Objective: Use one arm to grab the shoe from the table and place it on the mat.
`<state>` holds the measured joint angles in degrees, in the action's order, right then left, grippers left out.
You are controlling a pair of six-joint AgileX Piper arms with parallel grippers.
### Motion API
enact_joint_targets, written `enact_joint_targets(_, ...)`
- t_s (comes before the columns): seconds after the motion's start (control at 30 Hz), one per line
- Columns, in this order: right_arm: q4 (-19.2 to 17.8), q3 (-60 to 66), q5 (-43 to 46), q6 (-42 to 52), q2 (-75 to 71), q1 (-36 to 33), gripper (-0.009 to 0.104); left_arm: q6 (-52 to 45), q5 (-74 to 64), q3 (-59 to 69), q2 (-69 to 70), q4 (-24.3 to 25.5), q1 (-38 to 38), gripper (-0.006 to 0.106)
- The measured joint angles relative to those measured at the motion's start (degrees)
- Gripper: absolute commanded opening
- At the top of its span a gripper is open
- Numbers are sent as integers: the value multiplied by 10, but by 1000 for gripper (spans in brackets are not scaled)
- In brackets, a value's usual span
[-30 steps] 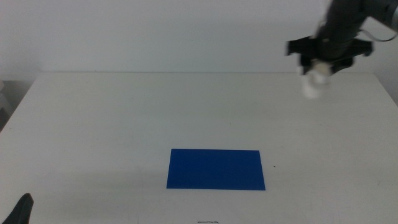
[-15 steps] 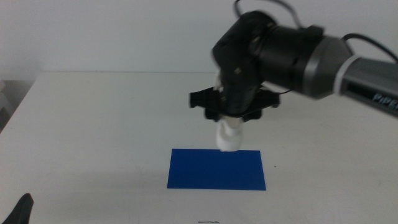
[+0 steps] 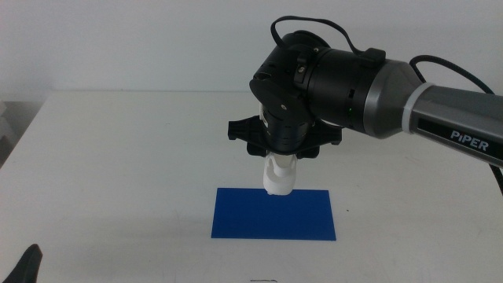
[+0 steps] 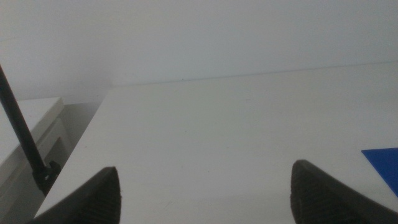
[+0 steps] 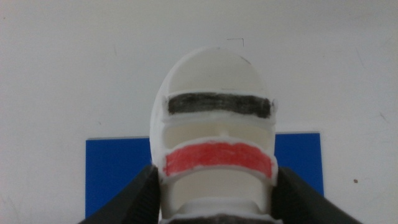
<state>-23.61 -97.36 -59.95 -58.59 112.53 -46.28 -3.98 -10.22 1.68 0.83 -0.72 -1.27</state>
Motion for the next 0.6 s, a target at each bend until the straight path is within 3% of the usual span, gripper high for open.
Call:
enact_joint_targets(0.13,-2,0,0,16,0,0,-1,0,0,0,0,0,0,94)
enact_joint_targets(0.23,-9,0,3,97,2,0,-1,0,0,0,0,0,0,94)
enact_joint_targets(0.43,-4,0,17,389,15,0,-1,0,0,0,0,0,0,94)
enact_joint_targets(0.6,59,0,46,663,32,2,-1,0,0,0,0,0,0,94)
